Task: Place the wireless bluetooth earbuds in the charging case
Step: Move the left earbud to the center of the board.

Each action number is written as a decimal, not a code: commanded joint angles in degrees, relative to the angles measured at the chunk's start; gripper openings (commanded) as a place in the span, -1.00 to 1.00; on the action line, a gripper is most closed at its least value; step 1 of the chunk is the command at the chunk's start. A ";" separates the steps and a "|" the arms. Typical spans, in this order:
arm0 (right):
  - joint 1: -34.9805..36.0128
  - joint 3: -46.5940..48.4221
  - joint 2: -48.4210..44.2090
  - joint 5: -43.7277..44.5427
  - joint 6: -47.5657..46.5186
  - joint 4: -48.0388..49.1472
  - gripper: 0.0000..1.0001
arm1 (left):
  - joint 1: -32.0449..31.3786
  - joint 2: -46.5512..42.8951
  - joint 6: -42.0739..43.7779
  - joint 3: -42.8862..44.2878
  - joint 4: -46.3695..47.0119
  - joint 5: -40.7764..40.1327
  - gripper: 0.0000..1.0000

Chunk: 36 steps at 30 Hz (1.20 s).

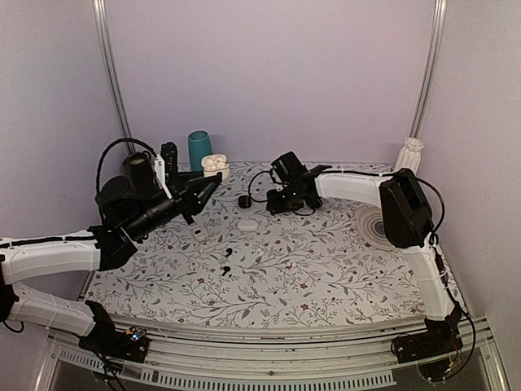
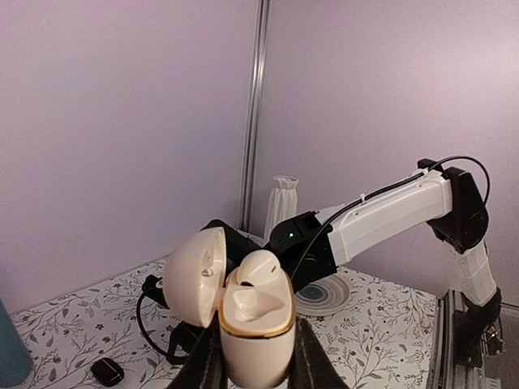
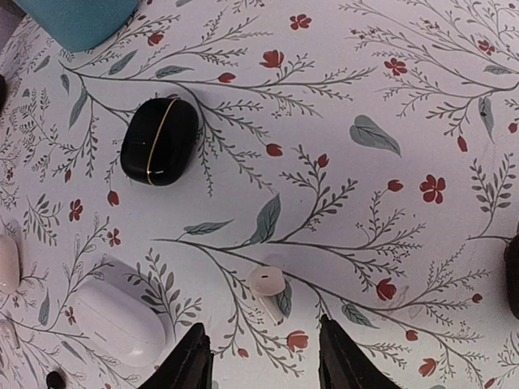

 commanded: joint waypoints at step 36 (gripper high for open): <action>0.80 8.54 11.29 3.97 -6.59 -5.49 -0.48 | 0.38 -3.03 -1.94 3.30 -6.30 -1.87 -1.00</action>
